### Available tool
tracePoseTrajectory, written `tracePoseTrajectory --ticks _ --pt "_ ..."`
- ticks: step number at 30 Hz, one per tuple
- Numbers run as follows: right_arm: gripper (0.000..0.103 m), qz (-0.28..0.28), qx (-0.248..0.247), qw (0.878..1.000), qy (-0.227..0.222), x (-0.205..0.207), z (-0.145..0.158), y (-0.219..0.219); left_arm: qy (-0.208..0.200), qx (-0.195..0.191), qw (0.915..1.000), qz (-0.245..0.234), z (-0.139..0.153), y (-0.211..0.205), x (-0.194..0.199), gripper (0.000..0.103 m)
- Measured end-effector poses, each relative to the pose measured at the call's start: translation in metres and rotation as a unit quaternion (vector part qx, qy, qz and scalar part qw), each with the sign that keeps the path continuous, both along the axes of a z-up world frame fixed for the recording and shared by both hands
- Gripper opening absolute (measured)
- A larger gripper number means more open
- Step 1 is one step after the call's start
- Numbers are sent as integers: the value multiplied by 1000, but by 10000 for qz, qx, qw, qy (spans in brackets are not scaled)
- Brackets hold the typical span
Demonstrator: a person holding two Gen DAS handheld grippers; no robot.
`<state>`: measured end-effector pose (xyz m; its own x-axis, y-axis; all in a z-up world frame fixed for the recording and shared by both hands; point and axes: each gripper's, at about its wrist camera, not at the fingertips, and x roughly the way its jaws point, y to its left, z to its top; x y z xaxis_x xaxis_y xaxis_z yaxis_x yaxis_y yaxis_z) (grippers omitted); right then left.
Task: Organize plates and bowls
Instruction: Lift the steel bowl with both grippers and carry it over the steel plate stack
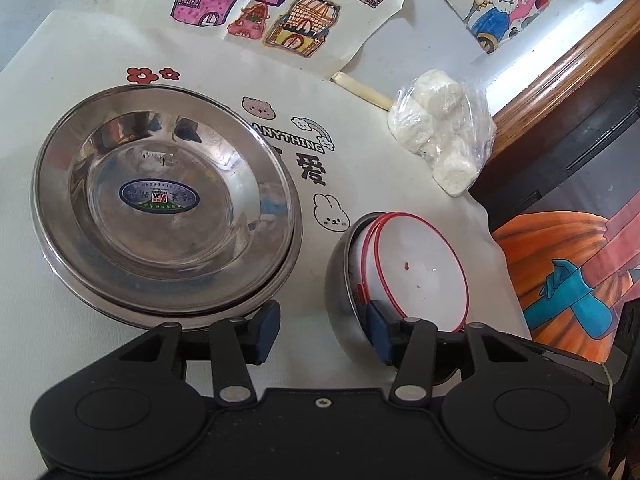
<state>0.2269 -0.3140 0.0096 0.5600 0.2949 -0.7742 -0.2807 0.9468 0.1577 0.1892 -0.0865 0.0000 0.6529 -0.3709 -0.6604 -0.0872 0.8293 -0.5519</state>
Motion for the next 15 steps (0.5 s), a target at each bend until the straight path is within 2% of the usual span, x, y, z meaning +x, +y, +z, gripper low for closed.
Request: tracePoseTrajectory --ticks 3,10,15 --pt "24 -4 -103 9999 -32 -1 0 4 -7 -11 10000 -10 -1 -1 0 49" --pt "23 -29 -50 10000 -18 -2 -1 2 -92 -261 9994 -199 -6 -3 2 36" --pt "23 -63 -8 10000 -49 -3 -2 1 -217 -299 9989 -293 -5 -5 0 27"
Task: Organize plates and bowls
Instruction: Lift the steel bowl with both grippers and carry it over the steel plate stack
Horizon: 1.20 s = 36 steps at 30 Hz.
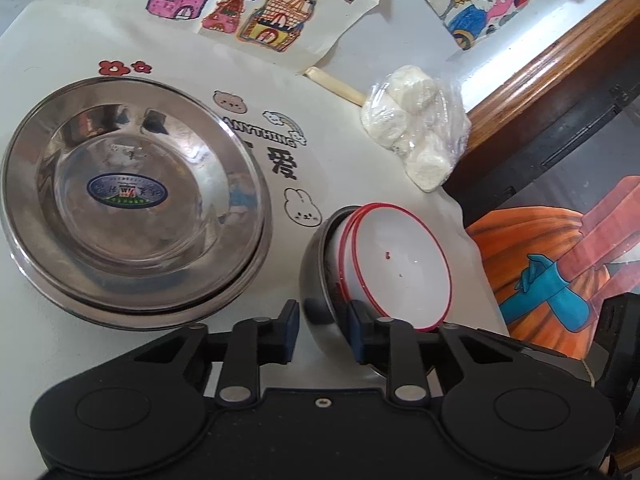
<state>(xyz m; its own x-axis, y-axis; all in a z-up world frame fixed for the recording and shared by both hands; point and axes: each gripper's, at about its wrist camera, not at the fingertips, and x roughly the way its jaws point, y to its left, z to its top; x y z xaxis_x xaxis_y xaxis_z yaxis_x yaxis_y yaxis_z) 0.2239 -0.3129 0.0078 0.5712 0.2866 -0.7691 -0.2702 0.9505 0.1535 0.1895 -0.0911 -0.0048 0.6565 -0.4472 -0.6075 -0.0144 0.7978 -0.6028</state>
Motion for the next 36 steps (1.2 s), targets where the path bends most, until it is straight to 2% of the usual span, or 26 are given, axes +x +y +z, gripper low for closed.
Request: tracePoseTrajectory --ticks 8,11,15,19,20,23,36 --pt "23 -3 -16 10000 -21 -3 0 0 -29 4 10000 67 -1 -1 0 27" --pt "25 -24 64 9999 76 -1 1 -1 214 -24 9996 208 0 1 4 32" --pt "26 -88 124 9996 242 2 1 -2 697 -259 9967 335 -1 8 16 36" --pt "26 -232 295 9980 509 10 0 -6 987 -402 9935 408 -4 10 23 37" --pt "26 -263 350 9975 549 11 -1 -6 988 -380 9935 405 -5 9 23 36" --pt "26 -304 521 9964 602 12 -4 -11 882 -439 9947 279 -6 5 23 23" --pt "24 -361 642 9965 405 5 -4 -15 666 -332 9970 210 -6 -1 20 21"
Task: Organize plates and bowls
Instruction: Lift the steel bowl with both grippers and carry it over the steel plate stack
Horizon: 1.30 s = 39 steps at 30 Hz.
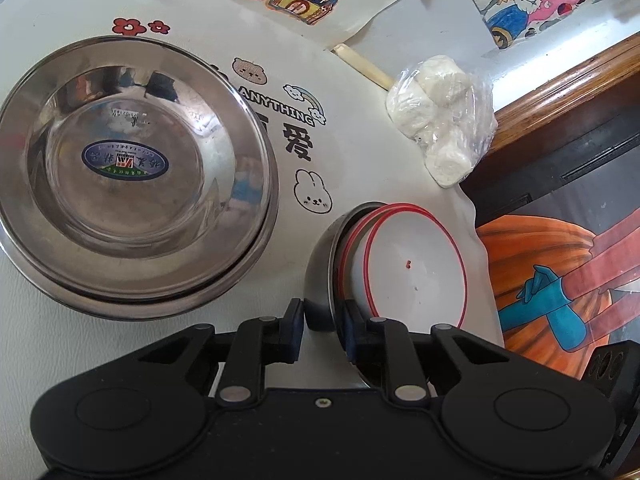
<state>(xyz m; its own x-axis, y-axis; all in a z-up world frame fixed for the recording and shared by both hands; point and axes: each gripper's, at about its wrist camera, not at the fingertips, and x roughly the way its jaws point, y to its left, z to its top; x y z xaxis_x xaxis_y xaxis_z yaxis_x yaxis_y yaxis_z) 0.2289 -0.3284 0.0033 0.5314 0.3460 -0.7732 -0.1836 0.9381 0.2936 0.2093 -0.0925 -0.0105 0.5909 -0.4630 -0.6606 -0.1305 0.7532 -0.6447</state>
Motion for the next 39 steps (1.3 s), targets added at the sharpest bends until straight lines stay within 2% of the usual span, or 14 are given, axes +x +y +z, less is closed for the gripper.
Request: tracePoseTrajectory --ticks 7,13,21,26,39 --pt "24 -84 68 9999 -53 -6 -1 -6 -76 83 9999 -127 1 -4 -5 21" --pt "24 -138 -1 9999 -86 -13 0 -7 -74 -62 9998 -152 -2 -2 -8 20" --pt "24 -121 -23 9996 -272 -22 16 -1 -446 -175 9988 -129 13 9 -20 20" --pt "25 -59 -60 9992 -393 -27 29 9 -602 -326 9977 -25 20 25 -27 20" --pt "25 341 -26 9977 -590 -22 48 56 -868 -331 9945 474 35 72 -38 19"
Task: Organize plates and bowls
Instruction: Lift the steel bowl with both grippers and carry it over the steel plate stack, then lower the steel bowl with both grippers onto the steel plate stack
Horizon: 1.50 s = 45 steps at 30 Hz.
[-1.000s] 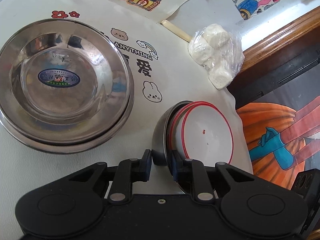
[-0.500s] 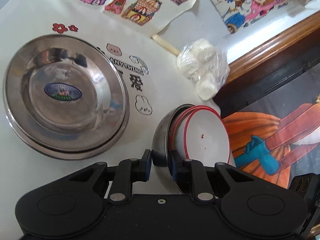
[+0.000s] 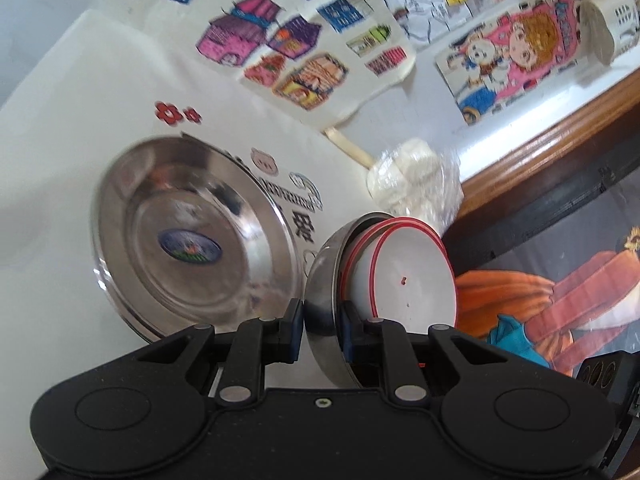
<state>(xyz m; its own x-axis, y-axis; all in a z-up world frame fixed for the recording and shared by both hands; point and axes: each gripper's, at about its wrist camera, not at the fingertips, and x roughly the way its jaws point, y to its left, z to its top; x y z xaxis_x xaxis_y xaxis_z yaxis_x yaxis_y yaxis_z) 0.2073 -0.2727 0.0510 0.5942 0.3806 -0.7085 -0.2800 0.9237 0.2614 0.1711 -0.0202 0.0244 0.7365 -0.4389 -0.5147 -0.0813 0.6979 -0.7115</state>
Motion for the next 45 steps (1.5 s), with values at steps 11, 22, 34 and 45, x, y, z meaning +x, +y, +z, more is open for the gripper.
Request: tracePoseTrajectory --ticks 11,22,34,45 --pt "25 430 33 9991 -21 25 1 42 0 8 9987 514 1 38 1 18" --pt "25 654 14 9979 10 41 -7 72 72 -97 9964 844 -9 64 6 17" --pt "26 763 47 9970 120 49 -16 90 193 -157 9934 1121 -19 85 12 15" --pt "26 783 119 9966 233 55 -26 94 297 -121 9924 1188 -24 87 14 14"
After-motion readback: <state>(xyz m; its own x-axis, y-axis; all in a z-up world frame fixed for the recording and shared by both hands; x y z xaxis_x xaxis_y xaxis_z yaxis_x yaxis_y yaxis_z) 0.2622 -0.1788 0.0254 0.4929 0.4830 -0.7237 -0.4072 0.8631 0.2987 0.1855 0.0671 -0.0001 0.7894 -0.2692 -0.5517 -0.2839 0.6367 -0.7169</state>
